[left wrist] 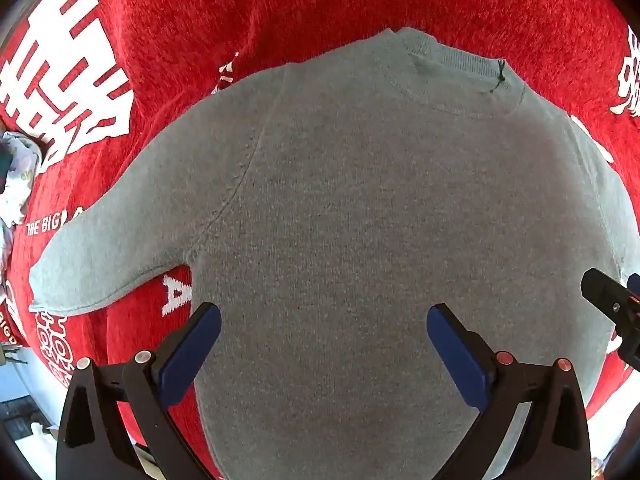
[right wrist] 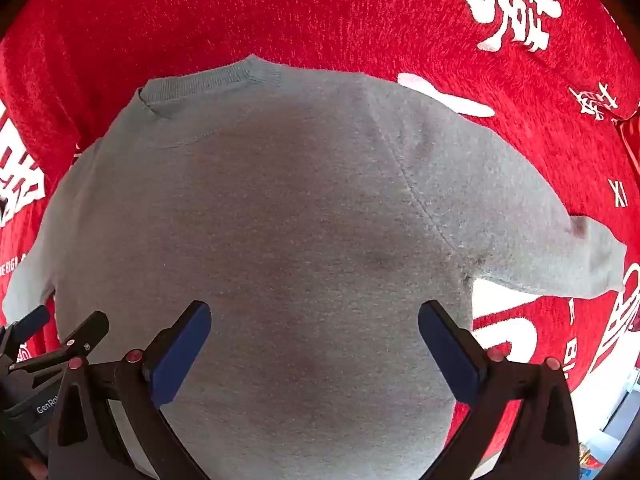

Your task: Fold small clothes

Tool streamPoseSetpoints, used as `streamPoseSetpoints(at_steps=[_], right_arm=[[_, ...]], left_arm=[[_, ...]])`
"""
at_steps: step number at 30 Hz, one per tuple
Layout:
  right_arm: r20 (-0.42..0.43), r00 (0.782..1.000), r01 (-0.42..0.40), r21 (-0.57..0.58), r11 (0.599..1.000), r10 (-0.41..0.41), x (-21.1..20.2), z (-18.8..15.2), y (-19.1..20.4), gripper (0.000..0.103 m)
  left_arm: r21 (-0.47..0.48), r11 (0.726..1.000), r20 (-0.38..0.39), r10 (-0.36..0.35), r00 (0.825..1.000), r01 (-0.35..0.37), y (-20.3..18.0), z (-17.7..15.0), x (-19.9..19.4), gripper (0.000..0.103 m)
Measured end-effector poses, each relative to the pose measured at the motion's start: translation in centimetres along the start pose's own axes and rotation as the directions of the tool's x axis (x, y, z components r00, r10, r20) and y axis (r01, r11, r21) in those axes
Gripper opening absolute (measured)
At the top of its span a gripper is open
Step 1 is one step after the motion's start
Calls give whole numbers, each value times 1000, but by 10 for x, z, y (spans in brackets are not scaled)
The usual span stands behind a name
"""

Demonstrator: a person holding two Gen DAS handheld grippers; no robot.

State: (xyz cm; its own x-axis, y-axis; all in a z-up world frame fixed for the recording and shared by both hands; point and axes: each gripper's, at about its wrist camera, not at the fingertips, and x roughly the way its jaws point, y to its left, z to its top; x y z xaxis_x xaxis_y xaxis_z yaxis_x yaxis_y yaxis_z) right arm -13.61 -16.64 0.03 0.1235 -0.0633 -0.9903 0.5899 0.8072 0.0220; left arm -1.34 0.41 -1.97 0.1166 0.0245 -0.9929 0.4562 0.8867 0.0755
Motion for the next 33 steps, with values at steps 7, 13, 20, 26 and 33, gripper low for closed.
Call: streamPoseSetpoints(at_steps=[7, 13, 20, 26, 33], right_arm=[[0, 1000, -2, 2, 1000, 2, 0, 1, 0, 103], [-2, 1000, 0, 1, 1000, 0, -1, 1, 1, 103], [-5, 1000, 0, 3, 1000, 0, 1, 4, 1, 103], [-8, 1000, 2, 0, 1000, -2, 2, 6, 1, 103], [-5, 1000, 0, 2, 1000, 0, 2, 7, 1, 103]], left_arm=[[-12, 1000, -7, -4, 1000, 4, 0, 2, 2, 103], [-6, 1000, -10, -2, 1000, 2, 0, 2, 3, 103], [-6, 1000, -6, -1, 1000, 1, -2, 3, 3, 103], [-6, 1000, -7, 0, 1000, 0, -2, 3, 3, 103], [-6, 1000, -7, 0, 1000, 0, -2, 3, 3, 103]])
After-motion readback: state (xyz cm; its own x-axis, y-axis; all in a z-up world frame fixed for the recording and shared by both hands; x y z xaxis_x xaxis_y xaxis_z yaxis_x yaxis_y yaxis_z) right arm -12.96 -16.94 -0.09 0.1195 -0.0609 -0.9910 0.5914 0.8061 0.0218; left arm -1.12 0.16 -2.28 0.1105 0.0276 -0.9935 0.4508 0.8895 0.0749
